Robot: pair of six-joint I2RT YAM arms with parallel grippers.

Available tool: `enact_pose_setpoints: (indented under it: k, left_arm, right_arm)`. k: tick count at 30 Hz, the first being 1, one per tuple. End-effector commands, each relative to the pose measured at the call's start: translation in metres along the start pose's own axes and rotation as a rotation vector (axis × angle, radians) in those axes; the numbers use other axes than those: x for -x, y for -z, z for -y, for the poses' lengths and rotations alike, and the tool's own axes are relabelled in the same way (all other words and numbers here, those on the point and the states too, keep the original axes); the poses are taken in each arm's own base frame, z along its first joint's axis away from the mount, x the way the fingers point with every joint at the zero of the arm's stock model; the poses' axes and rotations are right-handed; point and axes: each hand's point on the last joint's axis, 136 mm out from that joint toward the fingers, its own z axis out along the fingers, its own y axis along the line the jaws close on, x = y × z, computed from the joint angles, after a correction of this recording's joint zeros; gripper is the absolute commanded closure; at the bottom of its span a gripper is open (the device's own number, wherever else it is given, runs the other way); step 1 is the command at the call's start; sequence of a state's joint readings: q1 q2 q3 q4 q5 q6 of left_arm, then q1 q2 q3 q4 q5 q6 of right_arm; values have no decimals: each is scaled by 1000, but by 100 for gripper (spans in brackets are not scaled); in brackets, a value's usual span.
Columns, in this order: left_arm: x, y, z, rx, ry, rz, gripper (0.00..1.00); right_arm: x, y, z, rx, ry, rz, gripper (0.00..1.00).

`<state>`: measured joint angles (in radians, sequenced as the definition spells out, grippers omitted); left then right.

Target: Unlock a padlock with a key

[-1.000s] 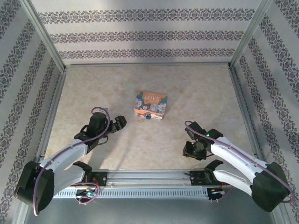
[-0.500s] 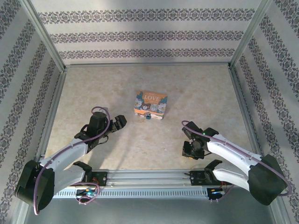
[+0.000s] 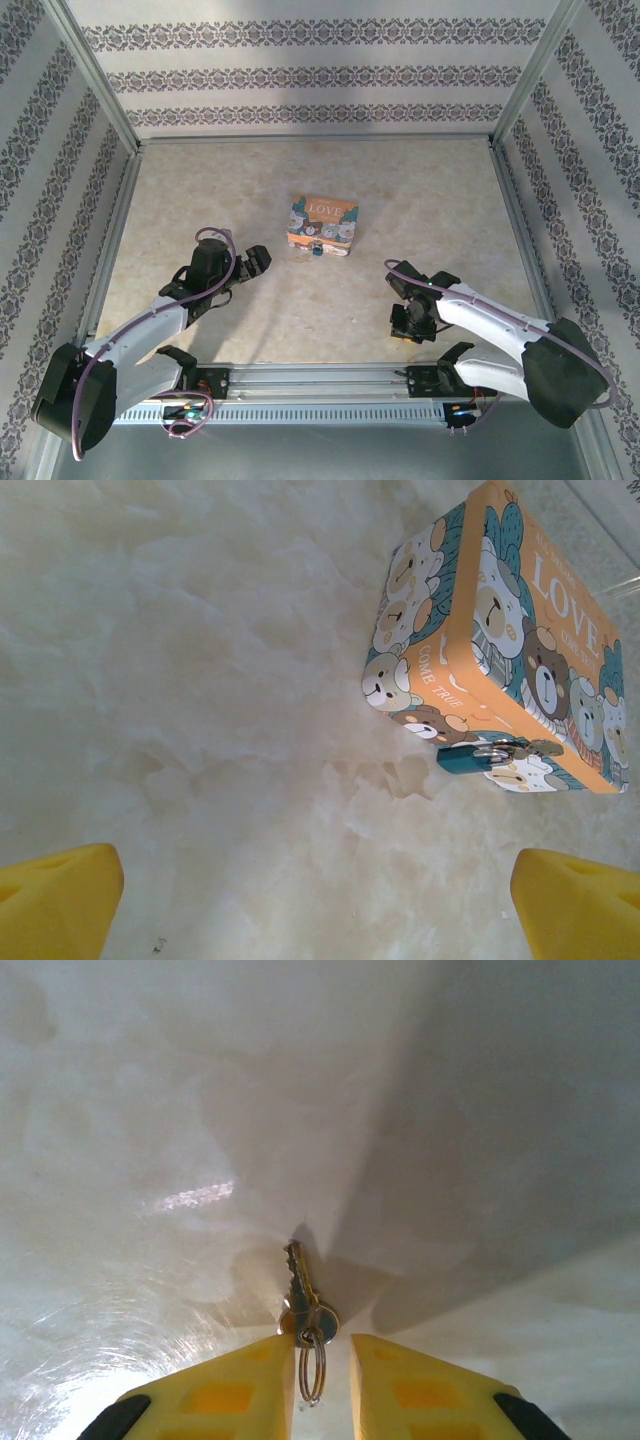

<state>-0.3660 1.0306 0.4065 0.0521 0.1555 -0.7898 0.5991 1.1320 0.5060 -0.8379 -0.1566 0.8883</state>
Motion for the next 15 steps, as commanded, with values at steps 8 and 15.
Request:
enact_pose_setpoints:
  k: [8,15]
  left_arm:
    - [18,4,11,-18,-23,51,1]
    - [20,7,13,-23,-31,61,1]
  right_arm:
    - [3,4,0,-36,-2,10,81]
    - [2,4,-1,-59,7,-6,83]
